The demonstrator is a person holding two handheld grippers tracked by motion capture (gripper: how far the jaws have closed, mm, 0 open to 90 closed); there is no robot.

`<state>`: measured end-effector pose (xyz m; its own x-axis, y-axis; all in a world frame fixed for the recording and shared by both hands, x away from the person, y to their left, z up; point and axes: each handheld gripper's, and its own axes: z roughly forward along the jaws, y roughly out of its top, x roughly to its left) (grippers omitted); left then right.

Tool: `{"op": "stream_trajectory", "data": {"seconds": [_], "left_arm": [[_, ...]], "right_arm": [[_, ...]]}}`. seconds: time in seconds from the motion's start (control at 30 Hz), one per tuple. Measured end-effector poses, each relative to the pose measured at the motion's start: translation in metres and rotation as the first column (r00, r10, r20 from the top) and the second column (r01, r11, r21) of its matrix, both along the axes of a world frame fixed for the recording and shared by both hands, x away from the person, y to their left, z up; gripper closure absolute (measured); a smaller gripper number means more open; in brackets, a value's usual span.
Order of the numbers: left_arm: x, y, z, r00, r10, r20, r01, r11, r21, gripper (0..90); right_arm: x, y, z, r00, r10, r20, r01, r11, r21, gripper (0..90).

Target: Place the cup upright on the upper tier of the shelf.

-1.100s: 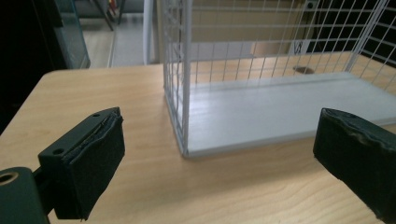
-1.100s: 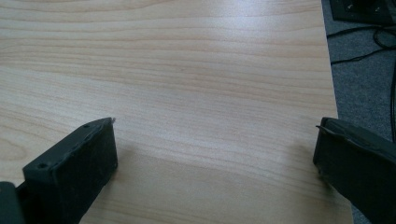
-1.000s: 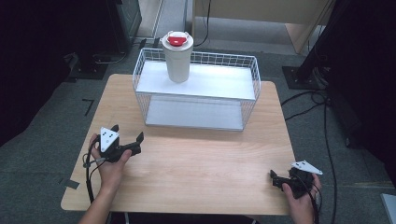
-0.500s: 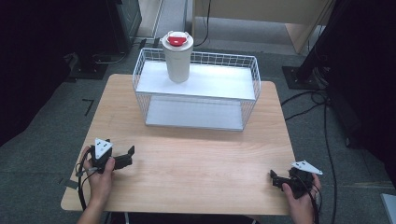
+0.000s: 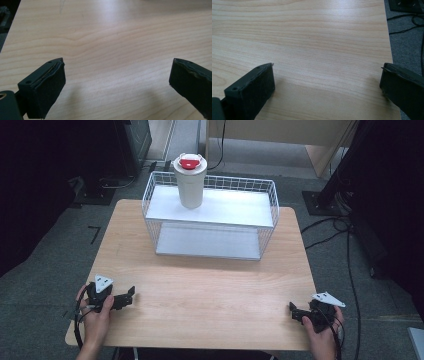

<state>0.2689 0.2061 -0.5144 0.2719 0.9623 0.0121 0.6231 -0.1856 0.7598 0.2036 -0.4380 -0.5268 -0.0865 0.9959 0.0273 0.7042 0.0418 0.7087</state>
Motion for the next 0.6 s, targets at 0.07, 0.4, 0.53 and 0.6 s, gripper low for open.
{"op": "stream_trajectory", "data": {"seconds": [0.07, 0.4, 0.53, 0.6], "left_arm": [[-0.001, 0.002, -0.001, 1.0000, 0.000, -0.006, 0.000, 0.9999, 0.012, 1.2], [-0.004, 0.015, -0.004, 0.9944, -0.048, -0.094, 0.052, 0.9978, 0.040, 1.2], [-0.004, 0.015, -0.004, 0.9939, -0.046, -0.101, 0.049, 0.9984, 0.030, 1.3], [-0.005, 0.014, -0.004, 0.9935, -0.049, -0.103, 0.052, 0.9982, 0.031, 1.3]], "right_arm": [[0.000, 0.000, 0.000, 1.0000, 0.000, 0.000, 0.000, 1.000, 0.000, 0.0], [0.000, 0.000, 0.000, 1.0000, 0.000, 0.000, 0.000, 1.000, 0.000, 0.0], [0.000, 0.000, 0.000, 1.0000, 0.000, 0.000, 0.000, 1.000, 0.000, 0.0], [0.000, 0.000, 0.000, 1.0000, -0.003, 0.000, 0.003, 1.000, 0.003, 0.0]]}}
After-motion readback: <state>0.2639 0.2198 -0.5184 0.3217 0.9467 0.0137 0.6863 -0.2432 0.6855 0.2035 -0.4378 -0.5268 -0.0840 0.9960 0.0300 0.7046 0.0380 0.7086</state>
